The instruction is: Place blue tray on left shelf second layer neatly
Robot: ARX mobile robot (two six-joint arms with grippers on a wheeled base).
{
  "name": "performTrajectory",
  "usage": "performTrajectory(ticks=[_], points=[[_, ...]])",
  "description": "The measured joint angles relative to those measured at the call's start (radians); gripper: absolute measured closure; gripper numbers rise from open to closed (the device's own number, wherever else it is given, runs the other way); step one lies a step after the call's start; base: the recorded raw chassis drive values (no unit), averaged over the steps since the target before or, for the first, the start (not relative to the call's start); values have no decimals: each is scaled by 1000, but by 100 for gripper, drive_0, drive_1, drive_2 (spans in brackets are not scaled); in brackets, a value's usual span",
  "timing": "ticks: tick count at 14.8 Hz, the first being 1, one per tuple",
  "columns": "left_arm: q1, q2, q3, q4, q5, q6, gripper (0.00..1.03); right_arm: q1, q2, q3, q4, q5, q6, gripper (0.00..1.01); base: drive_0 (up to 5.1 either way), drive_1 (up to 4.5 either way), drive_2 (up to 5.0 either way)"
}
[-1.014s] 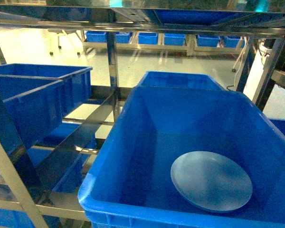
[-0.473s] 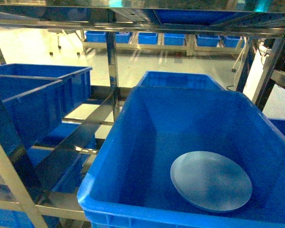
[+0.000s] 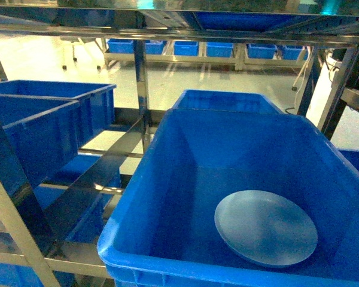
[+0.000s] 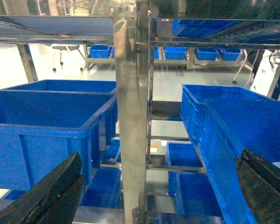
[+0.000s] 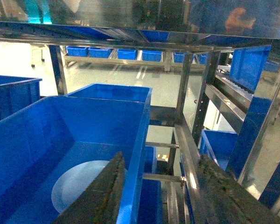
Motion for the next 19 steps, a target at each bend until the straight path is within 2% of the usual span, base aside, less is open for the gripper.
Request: performTrajectory(ticks=[4, 5, 6, 19], points=[[0, 0, 0, 0, 0, 0, 5, 0, 0, 0, 0, 0, 0, 9, 0, 0, 0], [0, 0, 0, 0, 0, 0, 5, 0, 0, 0, 0, 0, 2, 1, 0, 0, 0], [0, 0, 0, 0, 0, 0, 5, 0, 0, 0, 0, 0, 1, 4, 0, 0, 0], [0, 0, 0, 0, 0, 0, 5, 0, 0, 0, 0, 0, 1, 3, 0, 0, 0]])
